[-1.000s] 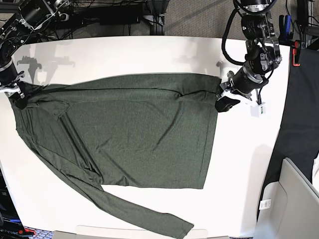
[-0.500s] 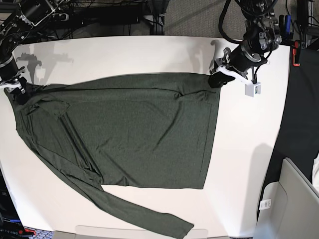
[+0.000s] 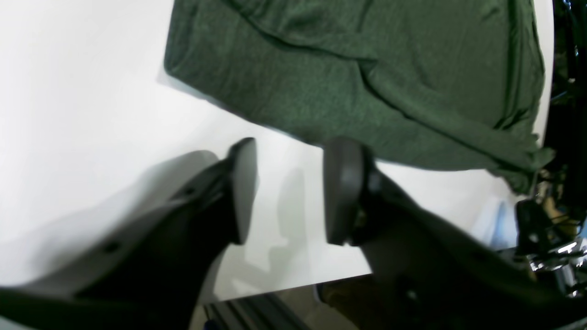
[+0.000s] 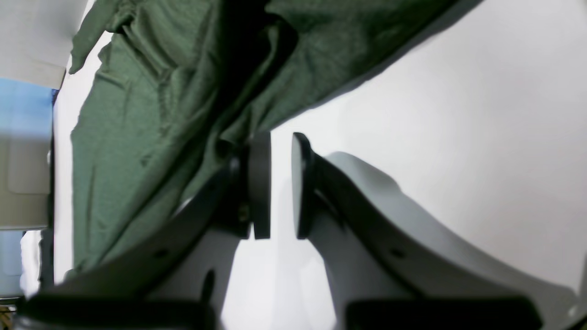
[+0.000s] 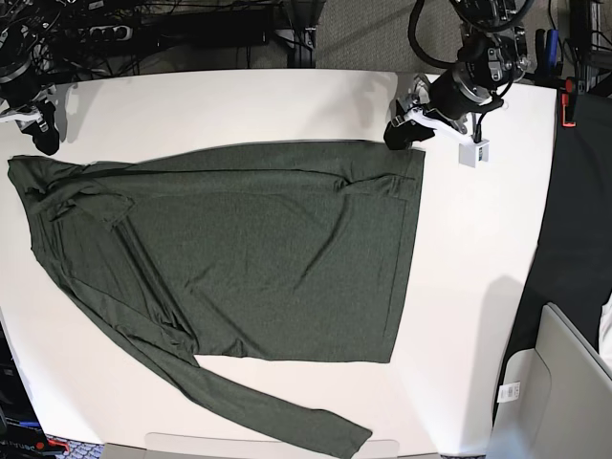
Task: Fold the T-shirt properly
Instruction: 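Lower the edge and open both grippers to release the shirt, then move the left gripper along the shirt's hem edge toward the sleeve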
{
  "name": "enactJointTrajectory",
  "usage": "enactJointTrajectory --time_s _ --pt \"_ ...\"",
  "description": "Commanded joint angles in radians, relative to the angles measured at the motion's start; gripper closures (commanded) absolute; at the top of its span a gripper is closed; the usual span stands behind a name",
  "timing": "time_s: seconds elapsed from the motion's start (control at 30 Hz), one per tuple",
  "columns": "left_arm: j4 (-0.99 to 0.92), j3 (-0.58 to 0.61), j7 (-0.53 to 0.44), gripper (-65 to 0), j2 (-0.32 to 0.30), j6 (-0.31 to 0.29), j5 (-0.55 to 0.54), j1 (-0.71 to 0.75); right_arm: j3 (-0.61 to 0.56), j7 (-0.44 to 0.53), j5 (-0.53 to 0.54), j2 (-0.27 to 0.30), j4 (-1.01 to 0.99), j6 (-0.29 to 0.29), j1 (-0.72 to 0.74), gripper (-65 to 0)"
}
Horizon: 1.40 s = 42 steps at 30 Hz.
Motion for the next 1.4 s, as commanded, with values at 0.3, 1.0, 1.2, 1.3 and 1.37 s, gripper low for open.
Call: enactJointTrajectory --time_s 0.3,1.0,1.2,1.3,1.37 --pt "-0.113 -0.006 -0.003 -27.9 0.056 -0.006 -0.022 -0.061 0.004 0.019 0.031 0.025 0.020 0.011 0.003 -8.7" --pt "-0.237 -0.048 -0.004 -27.7 0.100 -0.006 -0.022 -0.139 0.072 0.019 0.029 0.025 0.020 0.011 -0.027 -8.7" --pt "-0.237 -0.048 -0.004 -14.4 0.100 -0.006 -0.022 -0.167 0.087 0.000 0.026 0.022 0.017 0.012 -0.027 -8.7" --pt "-0.237 -0.049 -0.004 -6.6 0.100 -0.006 -0.022 -0.170 0.087 0.000 0.026 0.022 0.014 0.012 -0.027 -8.7" --pt "-0.237 -0.049 -0.004 -2.3 0.100 -0.006 -0.022 -0.167 0.087 0.000 0.026 0.024 0.014 0.012 -0.027 -8.7"
